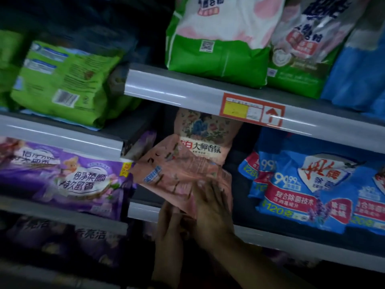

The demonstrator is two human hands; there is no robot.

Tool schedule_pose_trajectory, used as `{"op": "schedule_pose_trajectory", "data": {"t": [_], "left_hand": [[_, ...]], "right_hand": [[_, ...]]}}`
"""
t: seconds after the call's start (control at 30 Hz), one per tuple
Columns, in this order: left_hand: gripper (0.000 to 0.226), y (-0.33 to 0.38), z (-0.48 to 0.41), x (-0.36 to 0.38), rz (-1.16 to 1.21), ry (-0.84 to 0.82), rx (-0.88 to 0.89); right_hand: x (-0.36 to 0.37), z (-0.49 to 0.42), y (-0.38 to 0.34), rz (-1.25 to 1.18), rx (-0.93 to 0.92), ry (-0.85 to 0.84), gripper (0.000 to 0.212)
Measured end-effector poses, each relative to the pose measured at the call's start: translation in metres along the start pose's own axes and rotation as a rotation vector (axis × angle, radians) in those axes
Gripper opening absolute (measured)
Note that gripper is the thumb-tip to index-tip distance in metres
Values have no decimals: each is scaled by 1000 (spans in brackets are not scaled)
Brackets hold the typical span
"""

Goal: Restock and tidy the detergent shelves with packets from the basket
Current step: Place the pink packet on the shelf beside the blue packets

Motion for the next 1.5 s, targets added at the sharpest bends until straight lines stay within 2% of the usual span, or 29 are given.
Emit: {"op": "schedule_pose_trajectory", "data": {"t": [0.17,0.2,0.27,0.3,0.43,0.6,0.67,0.87,1.07,1.1,1.2,1.3,1.43,1.5], "left_hand": [[44,10,-2,8,65,-129,8],[41,11,-3,7,68,-134,9],[31,15,-2,3,68,-117,14],[28,17,-1,0,68,-84,31],[36,20,6,-11,85,-9,50],[43,17,23,-13,121,-19,9],[48,19,31,-12,122,-23,-1],[48,41,52,-4,77,-199,16],[52,37,55,-25,43,-184,35],[55,39,56,-28,15,-213,60],[81,44,57,-40,-4,-304,22],[69,43,54,-50,-1,-377,-1],[31,43,53,-51,108,-258,-53],[28,43,54,-51,131,-195,-88]], "right_hand": [[5,-9,-2,98,60,116,59],[4,-10,-3,110,65,67,59],[-4,-8,-5,53,62,-3,74],[-13,-5,-5,15,60,31,78],[-53,16,12,-235,76,348,51],[-96,57,40,-551,100,567,32],[-114,76,49,-713,146,607,35],[-137,120,55,-1039,209,495,29],[-142,137,67,-1430,378,398,22],[-138,138,68,-1501,412,367,21],[-126,138,65,-1690,477,210,23],[-114,130,65,-1669,505,128,25],[-99,116,63,-1648,515,13,26],[-89,111,56,-1658,452,-110,27]]}}
Point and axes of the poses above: each hand's wrist, its own z-axis away from the middle knuckle, its own x-axis out of the palm, y = z × x, the point moved 5 cm from there along -z, towards the middle knuckle, and after that the axes turned 7 degrees about x, right-handed, at the moved point
